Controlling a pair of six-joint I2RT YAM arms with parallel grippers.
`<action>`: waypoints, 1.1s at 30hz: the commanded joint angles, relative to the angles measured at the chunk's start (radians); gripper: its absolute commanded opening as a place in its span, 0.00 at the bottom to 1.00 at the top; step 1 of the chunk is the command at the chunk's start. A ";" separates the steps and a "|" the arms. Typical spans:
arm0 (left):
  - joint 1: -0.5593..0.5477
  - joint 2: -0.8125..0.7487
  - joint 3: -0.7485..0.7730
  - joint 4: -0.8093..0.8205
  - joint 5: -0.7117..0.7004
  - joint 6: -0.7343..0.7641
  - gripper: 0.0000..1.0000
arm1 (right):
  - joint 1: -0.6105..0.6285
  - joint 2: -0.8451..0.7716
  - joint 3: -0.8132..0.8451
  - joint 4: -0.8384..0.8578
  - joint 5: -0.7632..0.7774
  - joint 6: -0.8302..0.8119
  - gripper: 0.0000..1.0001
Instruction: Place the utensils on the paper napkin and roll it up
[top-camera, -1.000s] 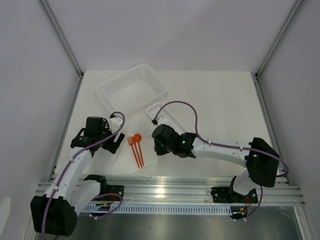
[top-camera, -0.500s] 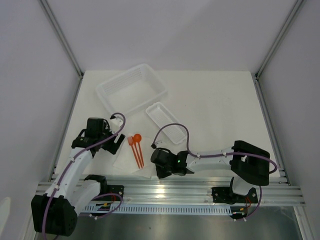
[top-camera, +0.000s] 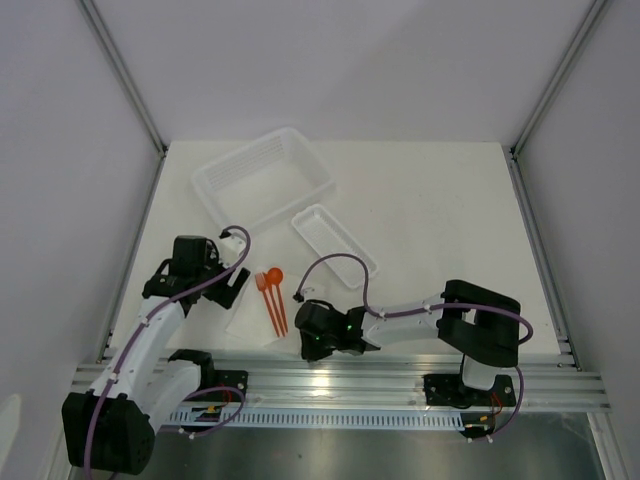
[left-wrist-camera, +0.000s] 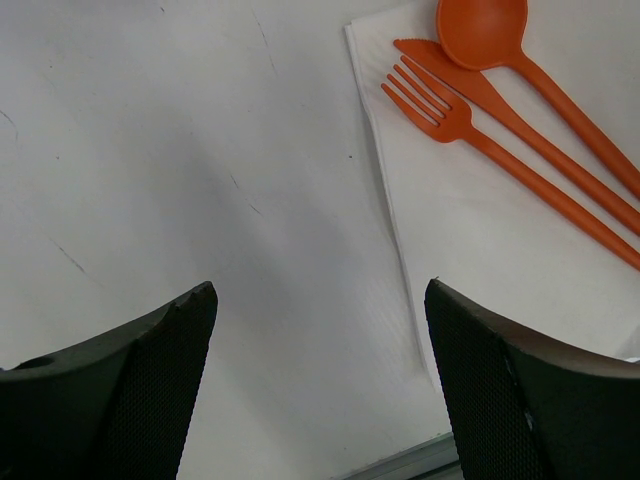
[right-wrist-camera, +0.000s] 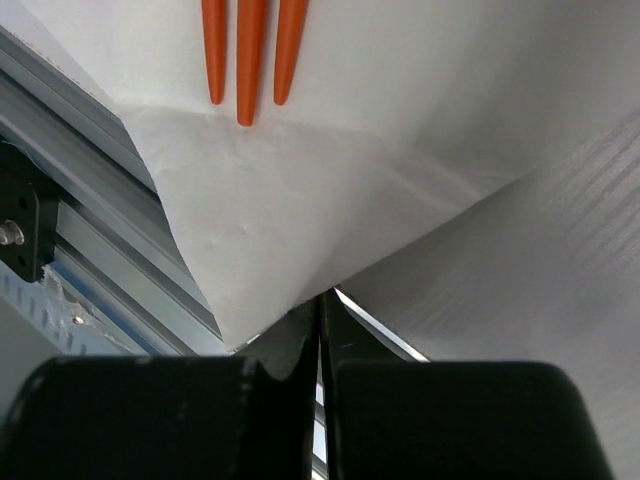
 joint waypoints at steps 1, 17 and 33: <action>-0.008 -0.012 0.005 0.015 -0.001 0.000 0.88 | -0.008 -0.035 0.046 0.055 0.032 -0.019 0.00; -0.011 -0.043 0.018 -0.030 0.073 0.021 0.87 | -0.108 0.068 0.183 0.055 -0.064 -0.101 0.00; -0.281 0.031 0.067 -0.040 0.177 0.032 0.69 | -0.197 0.111 0.145 0.252 -0.192 -0.062 0.00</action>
